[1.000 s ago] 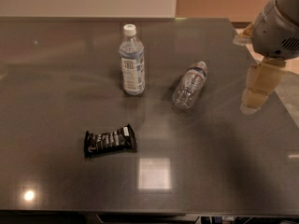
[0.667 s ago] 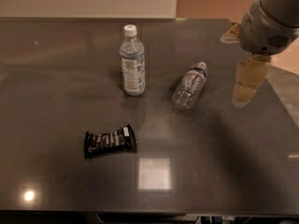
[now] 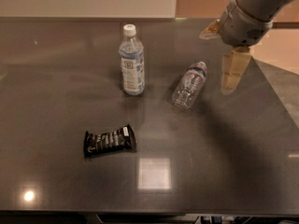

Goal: Move water bottle near rxbar chocolate

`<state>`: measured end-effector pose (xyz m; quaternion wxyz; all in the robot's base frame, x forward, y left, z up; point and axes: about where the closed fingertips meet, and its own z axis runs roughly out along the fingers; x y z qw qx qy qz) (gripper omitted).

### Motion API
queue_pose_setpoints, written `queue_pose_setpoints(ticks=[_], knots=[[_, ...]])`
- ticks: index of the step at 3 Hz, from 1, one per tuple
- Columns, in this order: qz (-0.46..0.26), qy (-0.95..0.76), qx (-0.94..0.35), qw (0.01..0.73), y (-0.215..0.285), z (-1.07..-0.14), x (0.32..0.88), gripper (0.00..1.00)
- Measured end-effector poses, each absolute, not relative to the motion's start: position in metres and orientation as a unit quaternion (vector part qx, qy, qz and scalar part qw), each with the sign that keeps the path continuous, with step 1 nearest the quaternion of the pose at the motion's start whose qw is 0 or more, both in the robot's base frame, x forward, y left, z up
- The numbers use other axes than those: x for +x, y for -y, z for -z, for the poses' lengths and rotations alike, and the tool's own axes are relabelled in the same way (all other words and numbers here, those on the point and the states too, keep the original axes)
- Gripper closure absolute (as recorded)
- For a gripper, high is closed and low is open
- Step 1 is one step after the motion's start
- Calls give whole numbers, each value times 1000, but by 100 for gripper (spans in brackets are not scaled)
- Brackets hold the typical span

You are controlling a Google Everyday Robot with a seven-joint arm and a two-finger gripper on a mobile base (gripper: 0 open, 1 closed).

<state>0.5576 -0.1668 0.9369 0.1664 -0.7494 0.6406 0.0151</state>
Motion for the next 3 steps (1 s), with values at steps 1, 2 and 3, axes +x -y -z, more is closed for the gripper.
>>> queue_pose_setpoints(ticks=[1, 2, 3], knots=[[-30, -605, -779, 165, 158, -925, 575, 0], [-44, -569, -806, 154, 150, -906, 586, 0], [-53, -526, -839, 131, 143, -884, 589, 0]])
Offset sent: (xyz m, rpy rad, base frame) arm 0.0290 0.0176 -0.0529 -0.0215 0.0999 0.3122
